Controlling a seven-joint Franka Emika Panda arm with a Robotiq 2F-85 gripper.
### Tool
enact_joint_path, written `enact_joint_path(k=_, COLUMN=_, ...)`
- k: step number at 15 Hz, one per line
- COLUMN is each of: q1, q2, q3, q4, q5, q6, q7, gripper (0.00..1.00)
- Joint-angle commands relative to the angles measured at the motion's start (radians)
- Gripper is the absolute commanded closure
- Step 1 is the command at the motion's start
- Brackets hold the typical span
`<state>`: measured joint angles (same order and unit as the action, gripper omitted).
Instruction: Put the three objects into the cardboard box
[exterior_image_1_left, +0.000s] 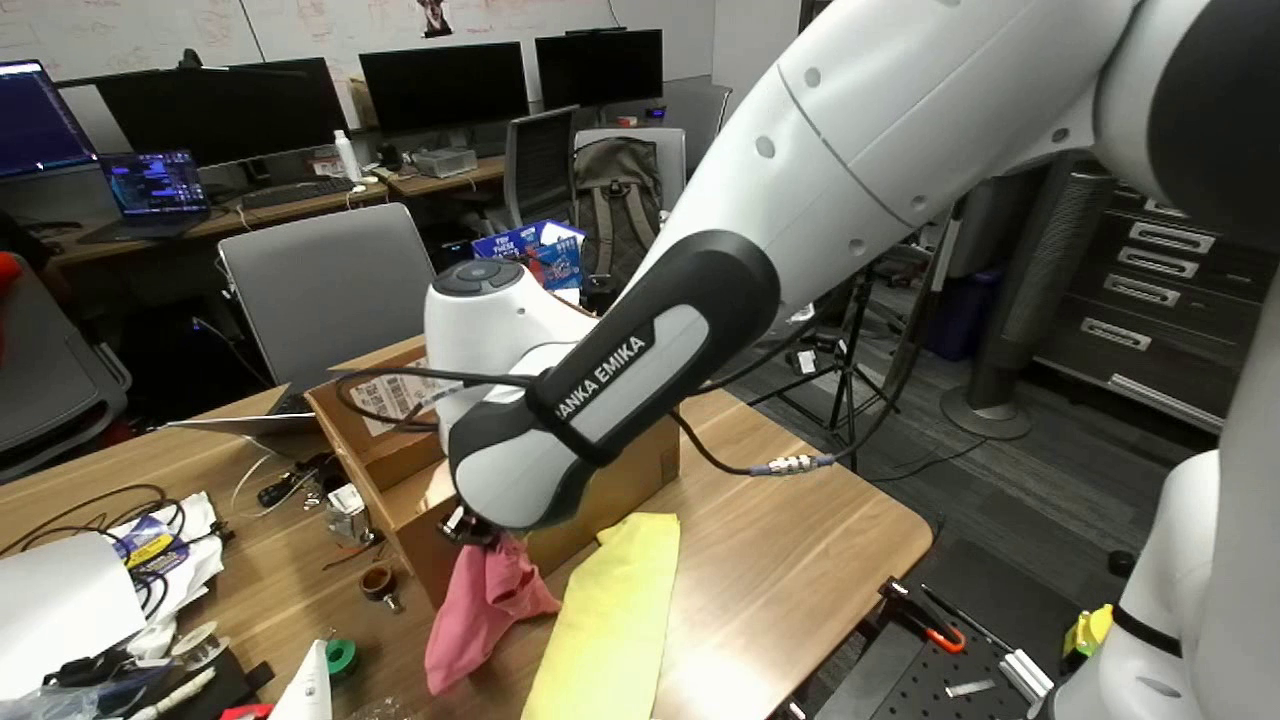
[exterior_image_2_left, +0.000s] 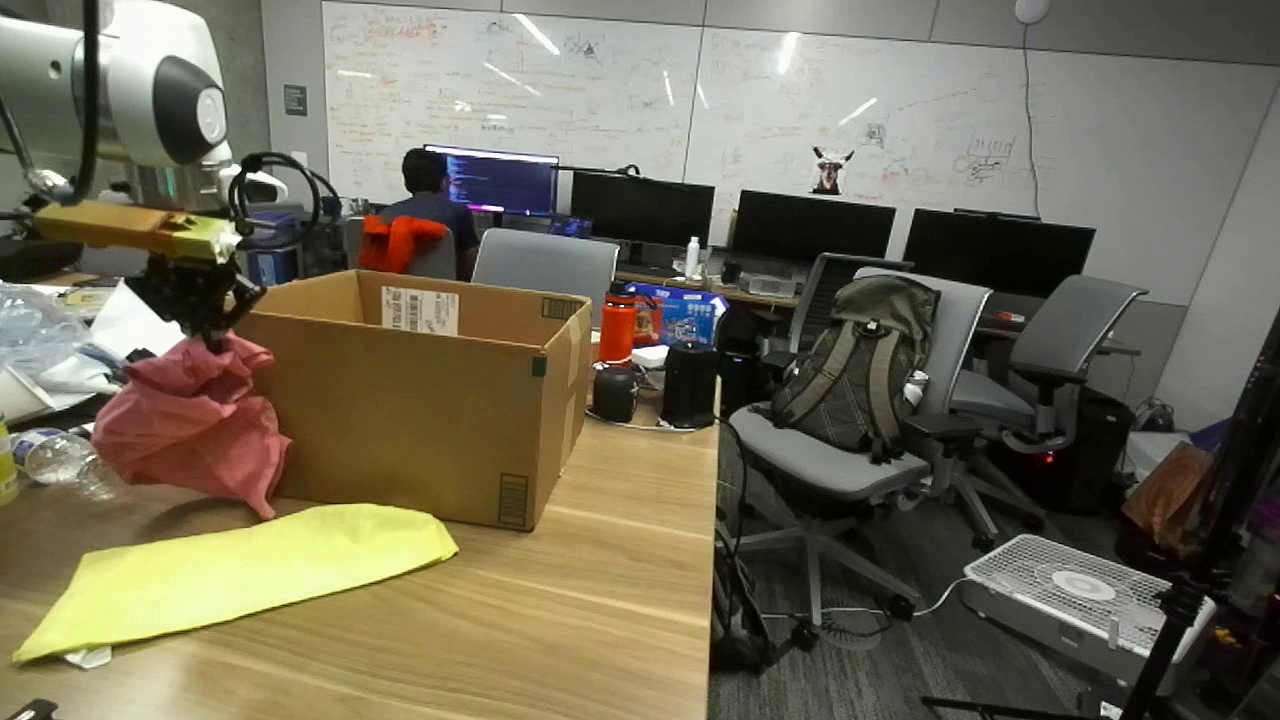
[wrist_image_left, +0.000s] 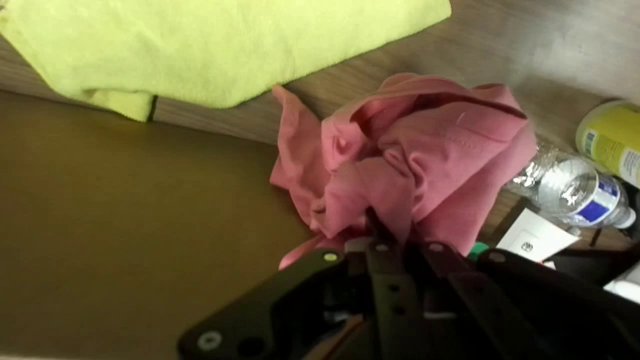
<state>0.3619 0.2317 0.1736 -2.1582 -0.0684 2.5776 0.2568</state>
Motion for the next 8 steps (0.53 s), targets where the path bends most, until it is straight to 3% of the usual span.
enact_joint_path(k=1, q1=-0.011, q2=-0.089, q3=-0.002, q4=0.049, q5=-0.048, q6=-0.071, q7=0.056, gripper=0.98)
enact_joint_path(k=8, q1=-0.034, q2=-0.156, q3=0.015, q4=0.165, q5=-0.126, q6=-0.150, q7=0.114, gripper=0.98)
